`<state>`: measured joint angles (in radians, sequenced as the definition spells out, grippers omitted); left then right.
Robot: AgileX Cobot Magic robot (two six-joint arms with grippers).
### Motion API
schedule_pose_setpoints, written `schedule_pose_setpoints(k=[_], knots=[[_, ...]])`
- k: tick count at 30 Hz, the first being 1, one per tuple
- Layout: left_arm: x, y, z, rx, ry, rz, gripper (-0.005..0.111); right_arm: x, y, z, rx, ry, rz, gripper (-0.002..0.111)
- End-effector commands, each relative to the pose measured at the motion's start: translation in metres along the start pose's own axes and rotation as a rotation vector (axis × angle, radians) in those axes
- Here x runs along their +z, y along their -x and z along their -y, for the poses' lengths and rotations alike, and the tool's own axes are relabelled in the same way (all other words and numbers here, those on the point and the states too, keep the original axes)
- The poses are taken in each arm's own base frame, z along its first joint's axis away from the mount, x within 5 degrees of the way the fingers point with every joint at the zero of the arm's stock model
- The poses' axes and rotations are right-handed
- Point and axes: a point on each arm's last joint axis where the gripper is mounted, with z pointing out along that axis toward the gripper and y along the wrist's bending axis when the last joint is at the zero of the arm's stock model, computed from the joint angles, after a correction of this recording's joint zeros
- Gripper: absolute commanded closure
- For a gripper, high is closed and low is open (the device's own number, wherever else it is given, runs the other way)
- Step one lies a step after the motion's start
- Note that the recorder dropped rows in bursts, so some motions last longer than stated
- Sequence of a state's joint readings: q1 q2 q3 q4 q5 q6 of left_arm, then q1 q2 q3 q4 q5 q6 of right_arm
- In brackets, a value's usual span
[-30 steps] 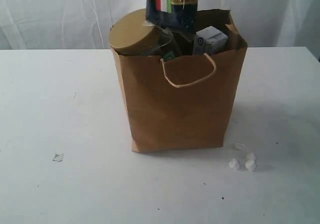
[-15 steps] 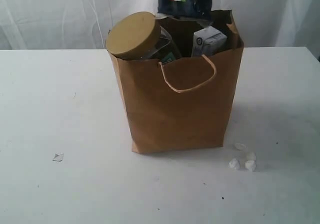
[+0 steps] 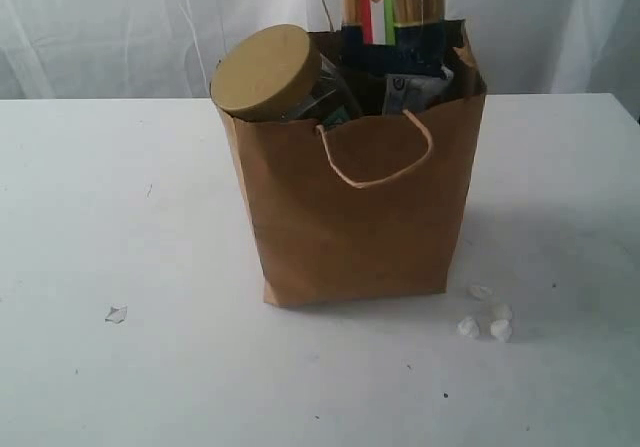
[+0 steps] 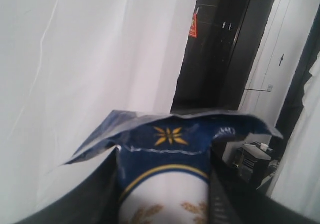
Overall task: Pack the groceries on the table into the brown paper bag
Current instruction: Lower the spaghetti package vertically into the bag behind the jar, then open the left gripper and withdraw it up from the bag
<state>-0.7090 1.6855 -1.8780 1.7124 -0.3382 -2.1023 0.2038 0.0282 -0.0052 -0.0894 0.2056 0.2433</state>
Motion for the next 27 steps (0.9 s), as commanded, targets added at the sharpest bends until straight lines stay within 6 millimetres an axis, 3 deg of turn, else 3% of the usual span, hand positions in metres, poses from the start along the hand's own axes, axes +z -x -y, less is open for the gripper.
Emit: schedule_pose_setpoints(k=[1, 11, 15, 20, 27], knots=[[0.0, 0.005, 0.001, 0.022, 0.017, 0.02, 0.107, 0.0, -0.001, 0.001, -0.008, -0.005, 0.004, 0.108], [0.021, -0.033, -0.01, 0.009, -0.012, -0.079, 0.107, 0.0, -0.001, 0.001, -0.008, -0.005, 0.006, 0.108], [0.023, -0.049, -0.003, -0.002, -0.123, -0.155, 0.107, 0.0, -0.001, 0.001, -0.008, -0.005, 0.006, 0.108], [0.001, -0.067, -0.018, -0.016, -0.017, -0.22, 0.107, 0.0, -0.001, 0.001, -0.008, -0.005, 0.006, 0.108], [-0.007, -0.089, -0.019, -0.007, -0.044, -0.3, 0.107, 0.0, -0.001, 0.001, -0.008, -0.005, 0.006, 0.108]])
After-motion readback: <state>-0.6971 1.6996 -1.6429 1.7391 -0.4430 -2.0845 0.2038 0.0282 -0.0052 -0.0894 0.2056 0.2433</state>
